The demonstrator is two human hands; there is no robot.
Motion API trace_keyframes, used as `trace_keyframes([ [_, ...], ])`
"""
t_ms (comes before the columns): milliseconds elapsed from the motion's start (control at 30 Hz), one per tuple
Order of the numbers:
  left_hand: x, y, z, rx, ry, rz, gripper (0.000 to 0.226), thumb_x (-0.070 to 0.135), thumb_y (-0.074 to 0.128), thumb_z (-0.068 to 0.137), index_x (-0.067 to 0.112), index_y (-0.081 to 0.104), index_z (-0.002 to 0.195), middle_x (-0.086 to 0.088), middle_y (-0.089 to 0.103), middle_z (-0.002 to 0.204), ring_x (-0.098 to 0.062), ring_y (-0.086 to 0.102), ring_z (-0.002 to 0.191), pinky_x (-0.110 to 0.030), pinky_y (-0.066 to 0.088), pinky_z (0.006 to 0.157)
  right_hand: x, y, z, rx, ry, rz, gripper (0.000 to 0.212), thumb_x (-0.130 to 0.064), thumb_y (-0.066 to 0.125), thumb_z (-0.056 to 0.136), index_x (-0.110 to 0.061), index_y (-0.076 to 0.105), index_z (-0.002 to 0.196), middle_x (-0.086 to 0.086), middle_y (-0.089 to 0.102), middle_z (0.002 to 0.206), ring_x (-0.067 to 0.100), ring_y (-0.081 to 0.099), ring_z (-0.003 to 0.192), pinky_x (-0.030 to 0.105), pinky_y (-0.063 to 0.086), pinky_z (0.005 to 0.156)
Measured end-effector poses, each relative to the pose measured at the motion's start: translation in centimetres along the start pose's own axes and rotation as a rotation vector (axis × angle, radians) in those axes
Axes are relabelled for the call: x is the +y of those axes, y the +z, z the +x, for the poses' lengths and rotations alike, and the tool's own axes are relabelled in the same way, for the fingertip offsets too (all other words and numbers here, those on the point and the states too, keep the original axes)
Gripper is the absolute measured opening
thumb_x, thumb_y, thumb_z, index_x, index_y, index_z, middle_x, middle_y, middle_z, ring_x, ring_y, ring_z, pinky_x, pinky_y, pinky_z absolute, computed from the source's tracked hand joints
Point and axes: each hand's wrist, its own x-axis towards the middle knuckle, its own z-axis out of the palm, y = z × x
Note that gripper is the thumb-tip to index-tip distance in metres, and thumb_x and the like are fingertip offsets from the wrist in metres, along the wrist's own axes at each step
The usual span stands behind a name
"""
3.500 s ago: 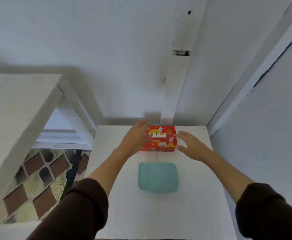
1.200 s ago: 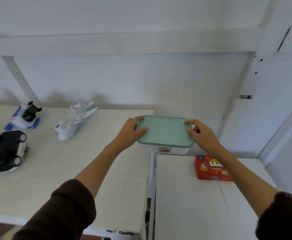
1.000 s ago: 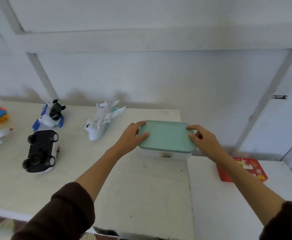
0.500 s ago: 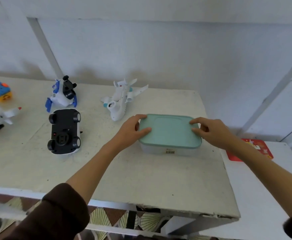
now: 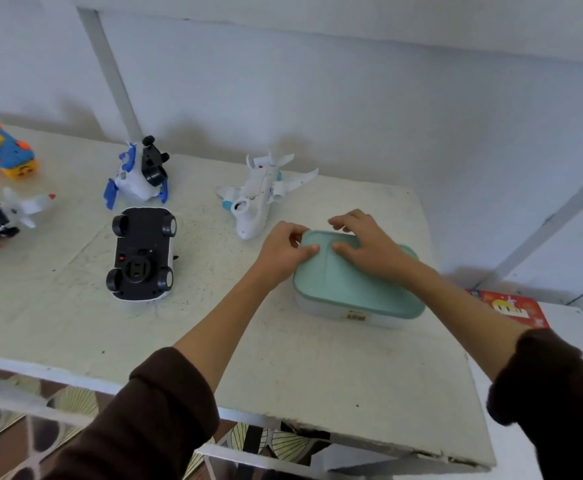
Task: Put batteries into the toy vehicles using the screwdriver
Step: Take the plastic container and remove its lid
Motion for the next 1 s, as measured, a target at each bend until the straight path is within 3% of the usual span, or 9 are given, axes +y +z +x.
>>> trace_keyframes([
  [200,0.0,0.7,0.2,0.098,0.052,-0.027,0.031,-0.002,0.071,0.078,0.0,0.06,0.107,-0.006,0.053,0.101,-0.003,0.048,0.079,-0.007,0.042,0.069,0.4,0.1,1.4,-0.163,0.017,-0.004,0.041,-0.017,0.054,0.091,-0.019,0.047,0.131,0.005,0.047,0.122,0.023,0.038,0.116,0.048,0.029,0.102],
  [300,0.0,0.9,0.0,0.123,0.077,-0.036,0.031,-0.002,0.071,0.079,-0.001,0.06,0.108,-0.003,0.052,0.099,-0.003,0.049,0.08,-0.007,0.042,0.069,0.3,0.3,1.4,-0.116,0.036,0.026,0.037,-0.016,0.056,0.089,-0.018,0.051,0.126,0.005,0.048,0.12,0.023,0.037,0.115,0.046,0.028,0.102],
  [467,-0.5,0.1,-0.8,0.089,0.075,-0.136,0.032,0.01,0.07,0.086,0.009,0.061,0.116,0.002,0.058,0.103,0.0,0.055,0.089,-0.01,0.047,0.076,0.2,0.8,1.2,0.016,0.055,0.067,0.029,-0.014,0.061,0.085,-0.015,0.058,0.114,-0.002,0.044,0.099,0.017,0.035,0.101,0.041,0.032,0.097],
  [567,-0.7,-0.8,-1.6,0.051,0.024,-0.219,0.033,0.02,0.059,0.094,0.01,0.058,0.127,0.006,0.063,0.106,0.001,0.058,0.096,-0.013,0.048,0.085,-0.1,0.6,1.5,-0.031,0.091,0.057,0.024,-0.014,0.06,0.086,-0.015,0.057,0.109,-0.001,0.042,0.101,0.021,0.036,0.109,0.039,0.03,0.097],
  [700,-1.0,-1.3,-2.3,-0.035,0.009,-0.299,0.034,0.027,0.042,0.102,0.012,0.057,0.129,-0.003,0.065,0.121,-0.013,0.061,0.111,-0.028,0.051,0.093,-0.3,0.1,1.7,-0.048,0.122,0.133,0.023,-0.012,0.06,0.086,-0.015,0.055,0.108,-0.001,0.041,0.103,0.019,0.036,0.106,0.038,0.032,0.099],
  [867,-1.4,-1.4,-2.5,-0.083,0.007,-0.325,0.042,0.026,0.027,0.106,0.006,0.057,0.127,-0.006,0.061,0.124,-0.01,0.059,0.113,-0.02,0.051,0.09,-0.7,-1.0,1.7,-0.048,0.118,0.279,0.02,-0.008,0.064,0.082,-0.015,0.055,0.098,0.003,0.052,0.097,0.012,0.047,0.081,0.017,0.038,0.064],
  [1000,-1.9,-1.2,-2.3,-0.065,0.016,-0.275,0.03,0.023,0.046,0.101,0.01,0.063,0.121,-0.003,0.065,0.114,-0.013,0.062,0.106,-0.021,0.051,0.09,-0.7,-2.0,1.4,-0.029,0.116,0.47,0.02,0.002,0.067,0.077,-0.01,0.059,0.091,0.004,0.057,0.083,0.016,0.049,0.073,0.022,0.044,0.063],
])
